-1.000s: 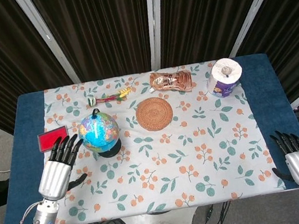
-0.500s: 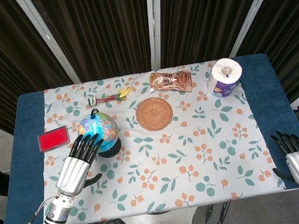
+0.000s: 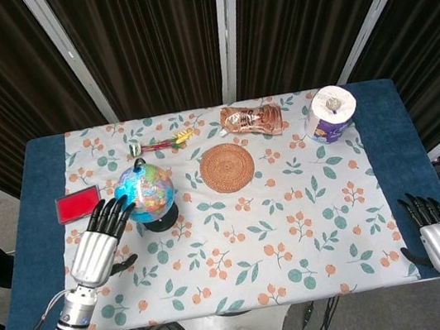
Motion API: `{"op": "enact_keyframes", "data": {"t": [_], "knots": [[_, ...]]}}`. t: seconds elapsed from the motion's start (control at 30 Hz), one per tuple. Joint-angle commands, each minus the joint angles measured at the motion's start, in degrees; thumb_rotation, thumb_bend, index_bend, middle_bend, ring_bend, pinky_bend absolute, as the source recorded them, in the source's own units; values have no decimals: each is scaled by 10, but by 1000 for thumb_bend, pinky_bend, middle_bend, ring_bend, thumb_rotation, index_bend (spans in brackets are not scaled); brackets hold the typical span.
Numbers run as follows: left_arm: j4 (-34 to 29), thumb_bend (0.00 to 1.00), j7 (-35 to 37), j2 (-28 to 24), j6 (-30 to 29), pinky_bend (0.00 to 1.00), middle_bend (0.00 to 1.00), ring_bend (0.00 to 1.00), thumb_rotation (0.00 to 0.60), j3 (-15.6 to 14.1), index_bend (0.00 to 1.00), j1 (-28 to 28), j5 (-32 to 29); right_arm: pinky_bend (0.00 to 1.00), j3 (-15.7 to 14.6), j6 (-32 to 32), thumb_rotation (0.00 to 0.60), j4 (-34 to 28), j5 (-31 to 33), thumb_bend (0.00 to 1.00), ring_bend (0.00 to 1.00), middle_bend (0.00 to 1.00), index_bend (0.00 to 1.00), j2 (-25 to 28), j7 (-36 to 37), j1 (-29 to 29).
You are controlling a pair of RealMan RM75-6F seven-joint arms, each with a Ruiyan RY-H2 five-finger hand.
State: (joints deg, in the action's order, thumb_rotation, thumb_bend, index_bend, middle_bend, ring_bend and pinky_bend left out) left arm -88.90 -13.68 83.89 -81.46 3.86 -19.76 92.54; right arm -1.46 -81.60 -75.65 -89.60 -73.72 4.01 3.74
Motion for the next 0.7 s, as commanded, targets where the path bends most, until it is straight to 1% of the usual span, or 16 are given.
{"op": "enact_keyframes", "data": {"t": [0.03, 0.2, 0.3, 0.43, 0.5, 0.7], "knots": [[6, 0, 4, -6, -6, 0, 0, 0, 600, -1, 30, 15, -23, 0, 0, 0, 600, 0, 0, 136, 0, 0, 0, 0, 0, 0], [9, 0, 2, -18, -1, 2, 0, 0, 600, 5, 30, 42, -88, 0, 0, -1, 600, -2, -1, 136, 0, 0, 0, 0, -3, 0], [19, 0, 13, -22, -6, 1, 0, 0, 600, 11, 30, 52, -108, 0, 0, -2, 600, -4, -2, 136, 0, 0, 0, 1, -5, 0], [30, 0, 26, -29, -15, 1, 0, 0, 600, 8, 30, 67, -118, 0, 1, -4, 600, -10, -3, 136, 0, 0, 0, 4, -7, 0], [30, 0, 31, -33, -19, 2, 0, 0, 600, 1, 30, 76, -118, 0, 1, -6, 600, -16, -5, 136, 0, 0, 0, 7, -10, 1], [43, 0, 42, -38, -32, 1, 0, 0, 600, -35, 30, 102, -91, 0, 2, -14, 600, -39, -14, 137, 0, 0, 0, 12, -31, 3]]}}
